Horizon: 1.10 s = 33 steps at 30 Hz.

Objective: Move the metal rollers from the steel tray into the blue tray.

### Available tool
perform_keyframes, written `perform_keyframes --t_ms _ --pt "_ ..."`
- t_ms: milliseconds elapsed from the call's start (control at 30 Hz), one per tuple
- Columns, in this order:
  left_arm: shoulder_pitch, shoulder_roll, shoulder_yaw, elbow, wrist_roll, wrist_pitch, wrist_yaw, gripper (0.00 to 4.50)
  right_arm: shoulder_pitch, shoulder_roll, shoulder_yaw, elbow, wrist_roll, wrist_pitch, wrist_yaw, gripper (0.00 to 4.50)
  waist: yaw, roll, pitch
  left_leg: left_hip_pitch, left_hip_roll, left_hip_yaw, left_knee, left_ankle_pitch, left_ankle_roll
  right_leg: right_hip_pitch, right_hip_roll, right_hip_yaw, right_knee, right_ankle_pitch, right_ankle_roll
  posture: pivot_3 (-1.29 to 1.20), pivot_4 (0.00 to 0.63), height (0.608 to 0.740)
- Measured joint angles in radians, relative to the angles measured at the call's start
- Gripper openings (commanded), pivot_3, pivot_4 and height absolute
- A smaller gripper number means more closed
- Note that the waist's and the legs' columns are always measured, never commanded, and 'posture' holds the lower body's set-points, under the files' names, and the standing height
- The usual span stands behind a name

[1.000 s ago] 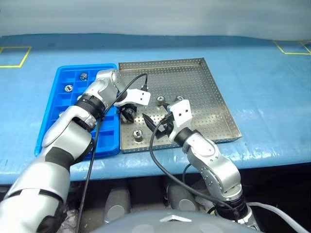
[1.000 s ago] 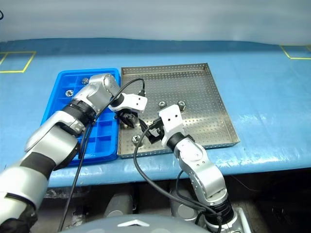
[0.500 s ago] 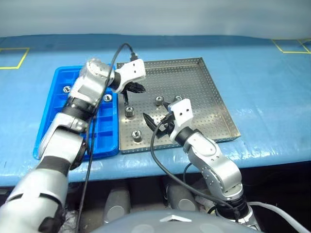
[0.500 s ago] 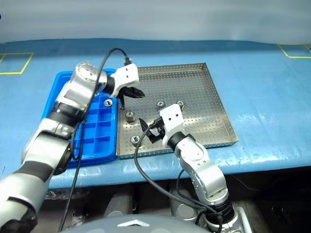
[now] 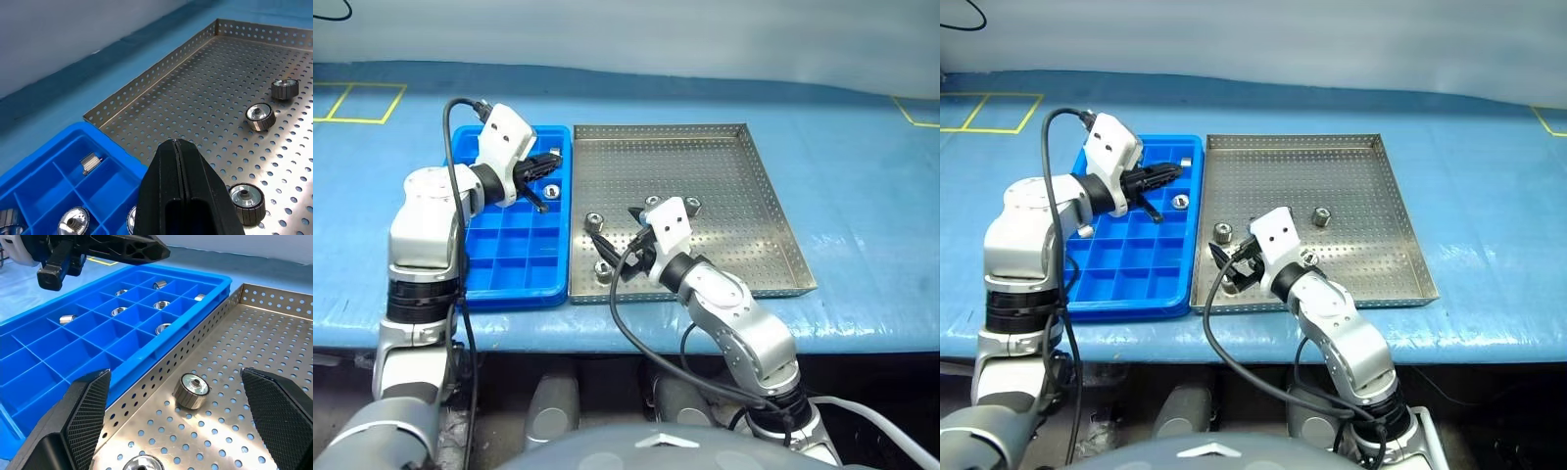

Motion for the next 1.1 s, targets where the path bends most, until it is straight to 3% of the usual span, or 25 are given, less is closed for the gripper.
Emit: perform_keyframes --t_ms 200,433,767,1100 --pt "-0.169 0.078 -0.214 0.195 0.031 -0.118 -0.123 2.27 -0.018 0.007 0.012 0.029 -0.001 -0.001 0.009 4.50 0.008 0.000 0.000 0.000 -0.001 0.000 0.000 0.001 -0.001 0.000 0.000 0.000 0.000 0.000 0.000 0.10 0.150 0.740" --pt "-0.404 0.033 -0.482 0.631 0.156 -0.343 -0.314 4.49 0.000 0.020 0.008 0.033 -0.011 -0.009 -0.018 4.50 -0.009 0.000 0.000 -0.002 -0.001 0.000 -0.002 0.001 0.000 -0.001 0.000 0.000 -0.002 0.000 -0.001 0.00 0.150 0.740" --pt "-0.547 -0.091 -0.626 1.042 0.318 -0.599 -0.440 4.49 0.048 0.037 -0.011 0.027 -0.023 -0.030 -0.074 4.50 -0.056 0.000 0.000 -0.003 -0.001 0.000 -0.002 -0.001 0.002 -0.002 0.000 0.001 -0.003 0.001 -0.004 -0.07 0.150 0.740" --pt "-0.613 -0.144 -0.660 1.192 0.429 -0.699 -0.499 4.49 0.065 0.040 -0.015 0.002 -0.035 -0.036 -0.094 4.50 -0.085 0.000 0.000 -0.003 -0.001 0.000 -0.002 -0.001 0.002 -0.002 0.000 0.002 -0.002 -0.001 0.000 -0.09 0.150 0.740"
